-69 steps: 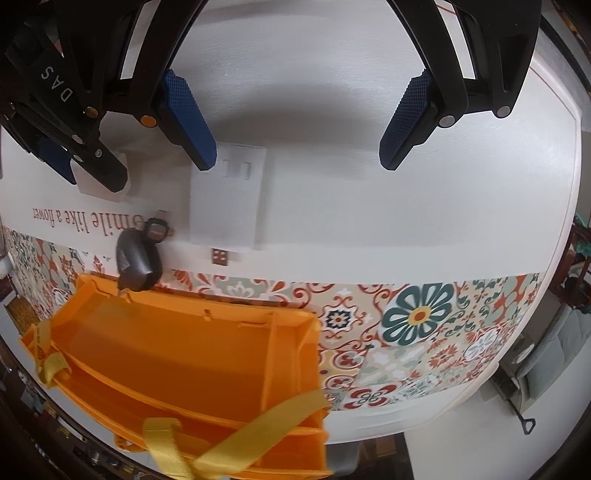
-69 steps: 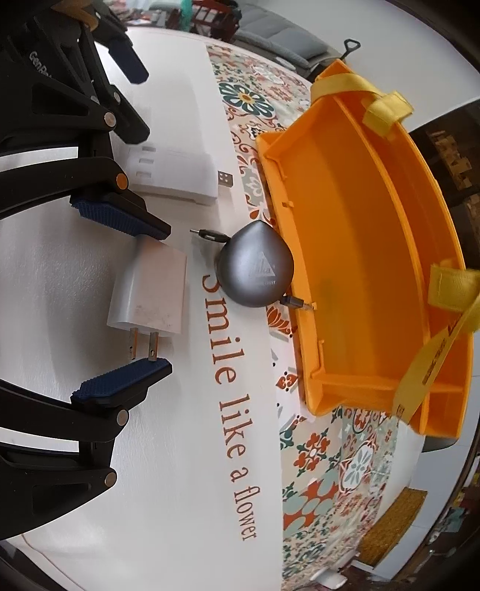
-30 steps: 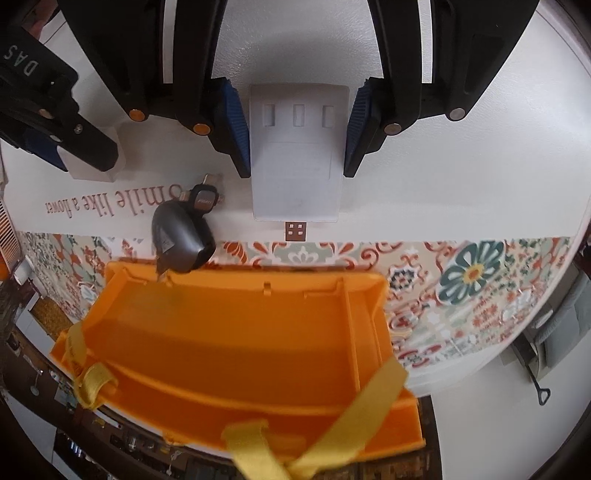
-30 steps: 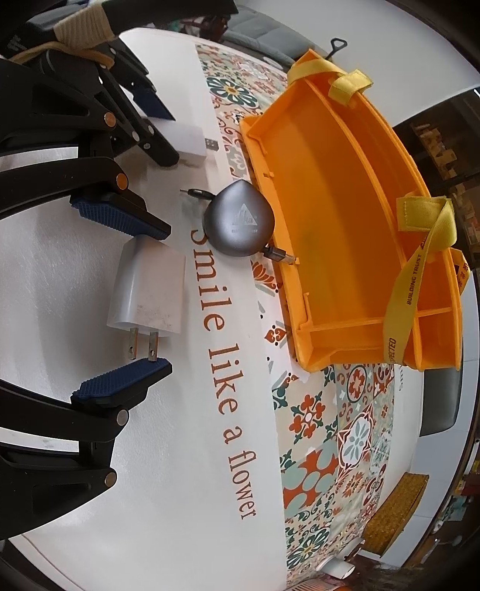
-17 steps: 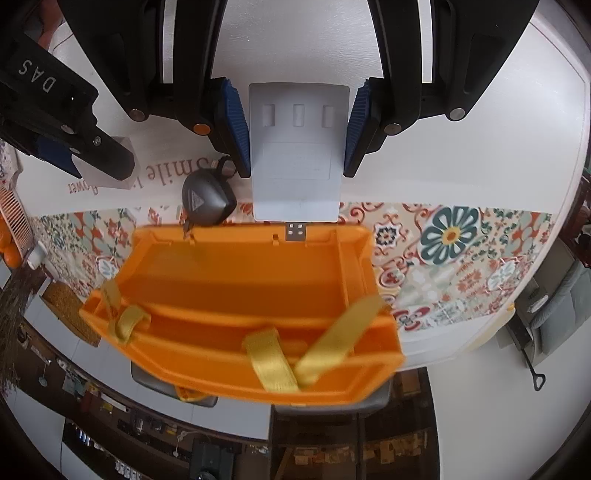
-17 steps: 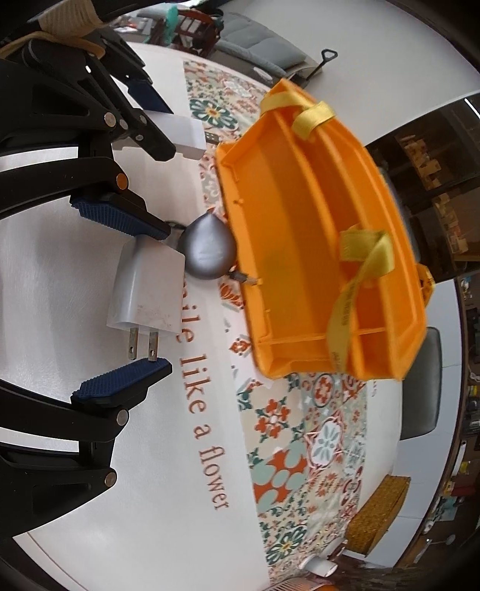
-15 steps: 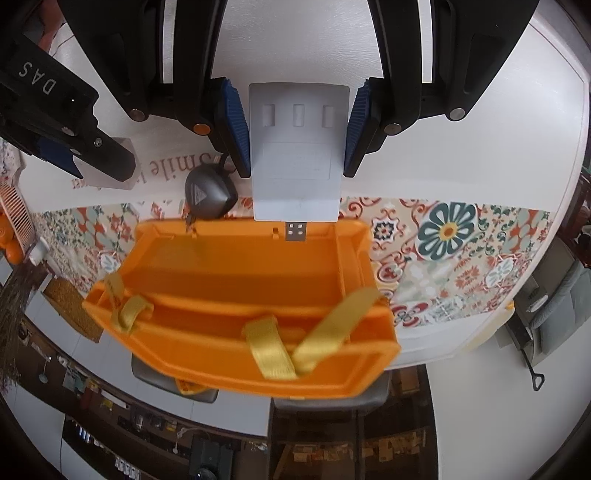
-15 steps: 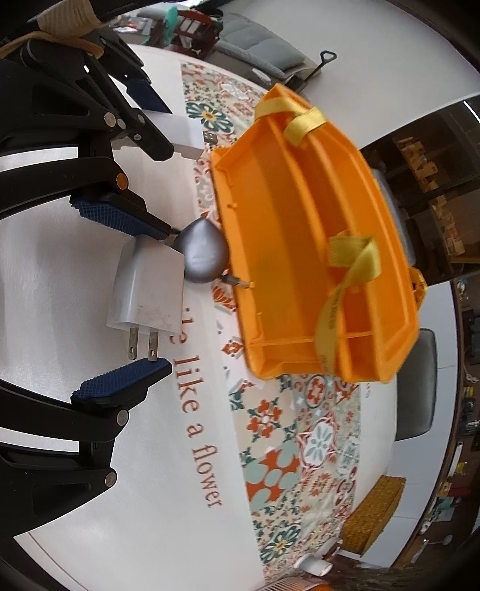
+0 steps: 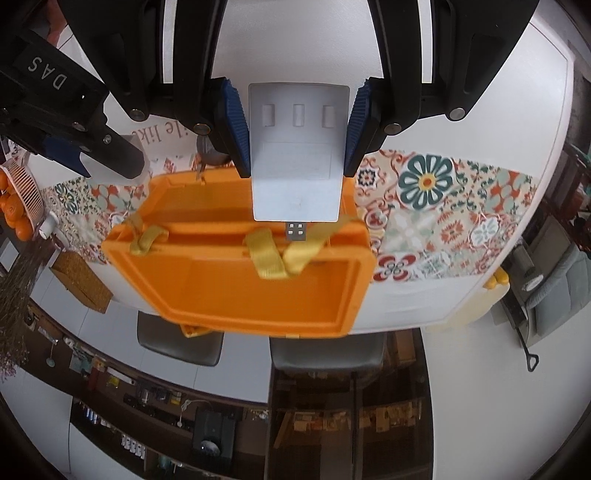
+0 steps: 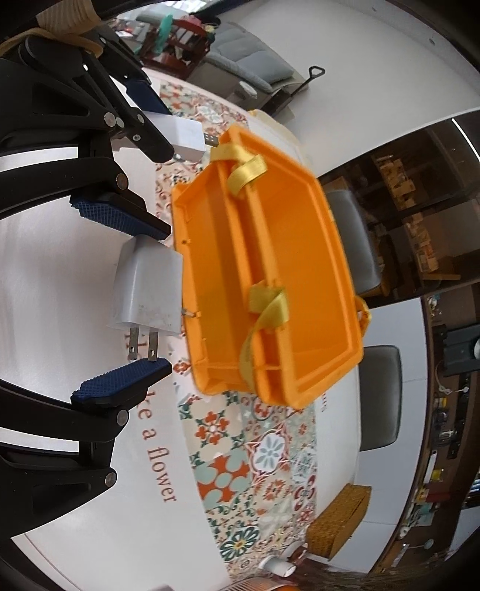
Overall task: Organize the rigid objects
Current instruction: 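Lift the power bank and plug with both tools and carry them over the crate, then open the left tool dropping the power bank while the right releases the plug into the crate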
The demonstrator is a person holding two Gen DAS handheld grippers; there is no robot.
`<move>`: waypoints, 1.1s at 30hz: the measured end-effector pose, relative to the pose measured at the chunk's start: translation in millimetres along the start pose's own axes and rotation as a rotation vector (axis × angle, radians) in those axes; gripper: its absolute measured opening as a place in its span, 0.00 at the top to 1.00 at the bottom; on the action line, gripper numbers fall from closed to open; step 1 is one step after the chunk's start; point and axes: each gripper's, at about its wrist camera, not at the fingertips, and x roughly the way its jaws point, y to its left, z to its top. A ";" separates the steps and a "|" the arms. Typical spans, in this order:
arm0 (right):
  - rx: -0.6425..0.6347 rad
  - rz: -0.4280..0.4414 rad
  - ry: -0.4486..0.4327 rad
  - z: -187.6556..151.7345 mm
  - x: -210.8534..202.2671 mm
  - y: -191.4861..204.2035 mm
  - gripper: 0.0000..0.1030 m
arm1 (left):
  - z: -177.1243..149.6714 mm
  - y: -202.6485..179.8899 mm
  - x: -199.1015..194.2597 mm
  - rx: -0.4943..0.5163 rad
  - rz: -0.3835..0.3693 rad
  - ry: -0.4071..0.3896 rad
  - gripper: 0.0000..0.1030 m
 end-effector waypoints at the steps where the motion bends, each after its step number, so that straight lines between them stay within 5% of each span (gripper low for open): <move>1: -0.001 0.003 -0.007 2.7 -2.3 2.2 0.36 | 3.0 0.7 -1.9 0.001 0.002 -0.004 0.54; 33: -0.007 0.012 -0.145 81.8 -13.3 29.1 0.36 | 88.4 3.8 -3.1 0.052 -0.028 -0.101 0.54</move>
